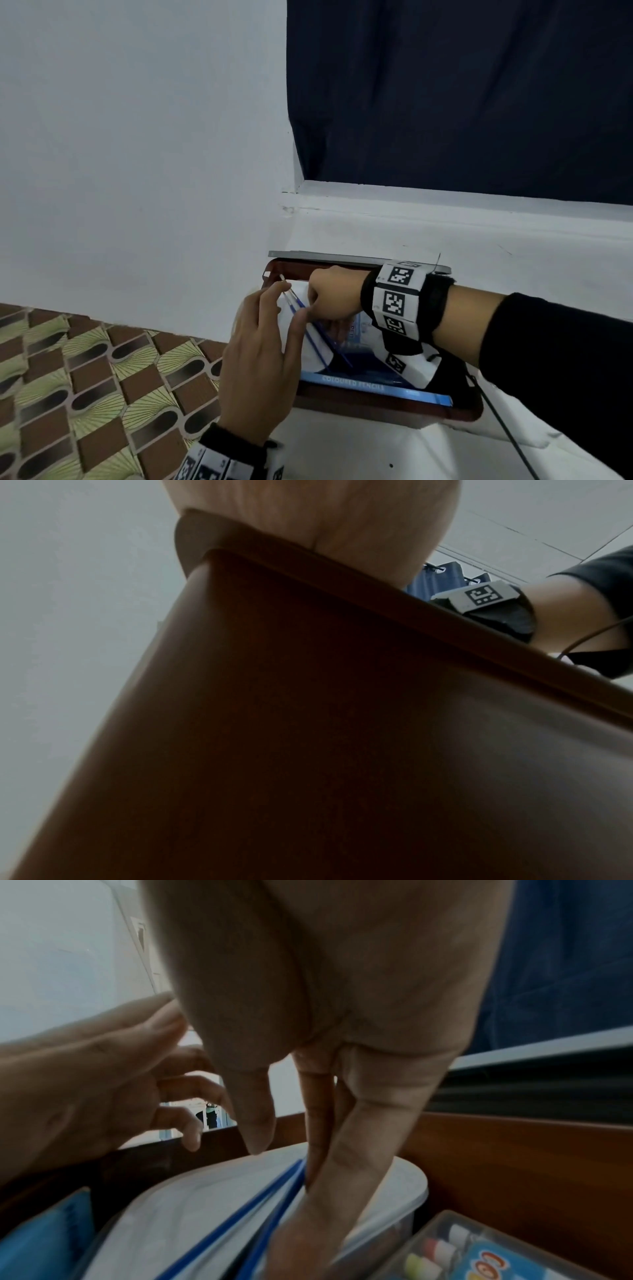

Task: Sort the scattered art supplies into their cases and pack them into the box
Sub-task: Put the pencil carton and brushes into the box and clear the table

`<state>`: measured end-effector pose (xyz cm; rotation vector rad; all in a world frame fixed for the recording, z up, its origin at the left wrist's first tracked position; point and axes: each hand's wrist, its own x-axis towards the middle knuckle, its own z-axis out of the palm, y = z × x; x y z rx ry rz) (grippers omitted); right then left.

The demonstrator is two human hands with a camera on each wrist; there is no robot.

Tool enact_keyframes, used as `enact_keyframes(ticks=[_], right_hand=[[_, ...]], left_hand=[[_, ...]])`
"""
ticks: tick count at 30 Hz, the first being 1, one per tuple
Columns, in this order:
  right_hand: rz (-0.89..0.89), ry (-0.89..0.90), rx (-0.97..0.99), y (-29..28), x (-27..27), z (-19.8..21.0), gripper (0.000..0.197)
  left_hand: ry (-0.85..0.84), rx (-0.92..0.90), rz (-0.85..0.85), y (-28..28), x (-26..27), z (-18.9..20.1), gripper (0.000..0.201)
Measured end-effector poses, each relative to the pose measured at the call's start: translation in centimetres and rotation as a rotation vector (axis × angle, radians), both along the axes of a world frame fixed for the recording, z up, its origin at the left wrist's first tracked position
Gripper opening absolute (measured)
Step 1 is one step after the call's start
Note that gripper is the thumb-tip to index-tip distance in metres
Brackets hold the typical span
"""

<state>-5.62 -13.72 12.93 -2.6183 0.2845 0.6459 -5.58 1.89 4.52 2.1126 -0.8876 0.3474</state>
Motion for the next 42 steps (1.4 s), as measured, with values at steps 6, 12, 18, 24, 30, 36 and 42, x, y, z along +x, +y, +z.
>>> enact_keyframes(ticks=[6, 12, 18, 24, 30, 36, 42], right_hand=[[0.104, -0.219, -0.125, -1.7, -2.9, 1.0, 0.028], [0.081, -0.474, -0.189, -4.7, -8.4, 2.3, 0.018], [-0.04, -0.683, -0.226, -11.8, -18.4, 1.6, 0.016], [-0.488, -0.851, -0.243, -24.2, -33.2, -2.3, 0.014], [-0.721, -0.538, -0.49, -39.0, -45.3, -10.2, 0.016], [-0.768, -0.198, -0.561, -51.1, -50.3, -13.5, 0.058], [-0.818, -0.078, -0.351, -56.4, -49.2, -14.4, 0.078]], left_hand=[[0.027, -0.047, -0.018, -0.3, -0.4, 0.1, 0.045], [-0.002, -0.129, -0.067, -3.3, -3.2, 1.8, 0.044], [-0.033, -0.196, -0.193, -10.4, -10.2, 4.4, 0.032], [-0.009, -0.152, -0.449, -19.7, -18.3, 5.0, 0.017], [0.077, 0.511, -0.569, -29.2, -20.3, -1.2, 0.054], [0.035, 0.996, -0.57, -33.7, -19.8, -5.3, 0.12], [-0.061, 0.895, -0.542, -34.7, -19.4, -6.8, 0.087]])
